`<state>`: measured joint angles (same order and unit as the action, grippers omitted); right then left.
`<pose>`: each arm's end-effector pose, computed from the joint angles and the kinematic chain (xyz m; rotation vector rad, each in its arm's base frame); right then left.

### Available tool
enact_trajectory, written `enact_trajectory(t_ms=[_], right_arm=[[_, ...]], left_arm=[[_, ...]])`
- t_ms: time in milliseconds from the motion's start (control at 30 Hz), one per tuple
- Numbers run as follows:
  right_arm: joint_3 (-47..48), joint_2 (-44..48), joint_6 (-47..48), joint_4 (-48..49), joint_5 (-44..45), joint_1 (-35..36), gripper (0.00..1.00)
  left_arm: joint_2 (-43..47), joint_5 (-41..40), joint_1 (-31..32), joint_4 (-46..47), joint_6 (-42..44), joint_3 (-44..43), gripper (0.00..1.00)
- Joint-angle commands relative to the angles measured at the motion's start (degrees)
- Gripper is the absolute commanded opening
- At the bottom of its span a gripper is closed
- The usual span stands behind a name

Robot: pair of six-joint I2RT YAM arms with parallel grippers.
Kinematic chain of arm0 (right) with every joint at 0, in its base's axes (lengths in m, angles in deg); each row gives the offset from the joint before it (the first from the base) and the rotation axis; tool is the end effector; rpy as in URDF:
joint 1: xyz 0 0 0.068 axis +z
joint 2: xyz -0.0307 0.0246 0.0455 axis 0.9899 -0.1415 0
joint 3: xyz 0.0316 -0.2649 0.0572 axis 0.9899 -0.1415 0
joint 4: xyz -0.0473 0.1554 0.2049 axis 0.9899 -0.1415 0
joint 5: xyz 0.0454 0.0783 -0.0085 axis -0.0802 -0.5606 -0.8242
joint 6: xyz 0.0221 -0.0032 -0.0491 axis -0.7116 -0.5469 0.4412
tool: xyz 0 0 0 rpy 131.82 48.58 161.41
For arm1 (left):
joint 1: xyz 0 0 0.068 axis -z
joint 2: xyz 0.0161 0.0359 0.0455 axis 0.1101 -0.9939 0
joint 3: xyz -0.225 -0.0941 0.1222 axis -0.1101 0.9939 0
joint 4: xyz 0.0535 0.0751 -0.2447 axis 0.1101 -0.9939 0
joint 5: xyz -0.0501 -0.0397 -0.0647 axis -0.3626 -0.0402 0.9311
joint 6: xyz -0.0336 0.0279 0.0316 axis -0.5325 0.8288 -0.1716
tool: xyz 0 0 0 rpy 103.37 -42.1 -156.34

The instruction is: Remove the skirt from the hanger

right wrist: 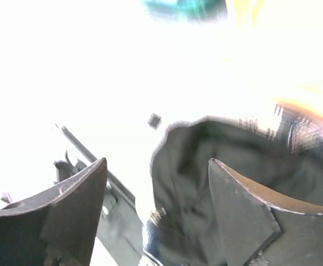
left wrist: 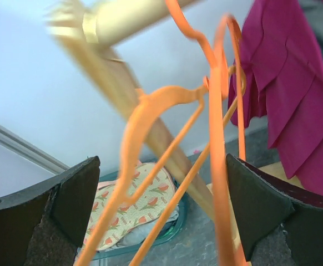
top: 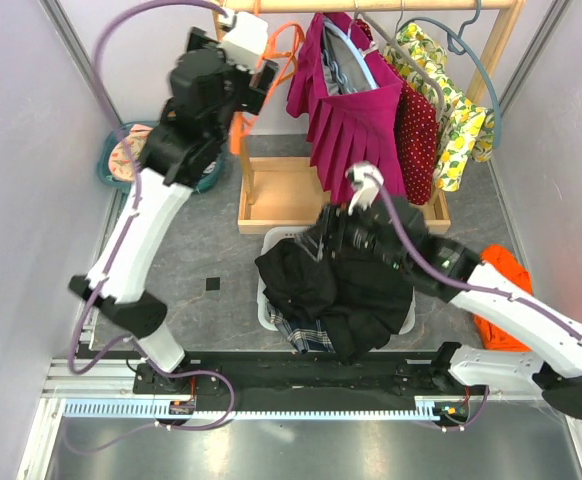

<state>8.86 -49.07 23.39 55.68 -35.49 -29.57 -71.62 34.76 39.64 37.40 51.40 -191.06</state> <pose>0.1500 0.1907 0.3715 -0.2930 1.9986 0.9346 0.3020 -0.1790 0.5446 0.4189 1.5478 0.2446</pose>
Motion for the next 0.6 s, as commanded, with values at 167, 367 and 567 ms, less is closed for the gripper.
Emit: enact_trajectory(t_ms=[167, 367, 567], right_arm=[[42.5, -10.6, 15.9, -16.3, 12.7, -0.4, 0.84], [71.6, -27.0, 30.7, -16.5, 27.7, -2.4, 0.8], [79.4, -36.2, 39.8, -9.9, 28.4, -8.7, 0.83]], left_arm=[[14.6, 6.0, -0.1, 0.6, -6.1, 6.7, 1.0], [20.5, 8.9, -0.1, -0.6, -9.6, 13.6, 1.0], [25.1, 12.9, -0.1, -3.6, -13.3, 17.4, 1.0]])
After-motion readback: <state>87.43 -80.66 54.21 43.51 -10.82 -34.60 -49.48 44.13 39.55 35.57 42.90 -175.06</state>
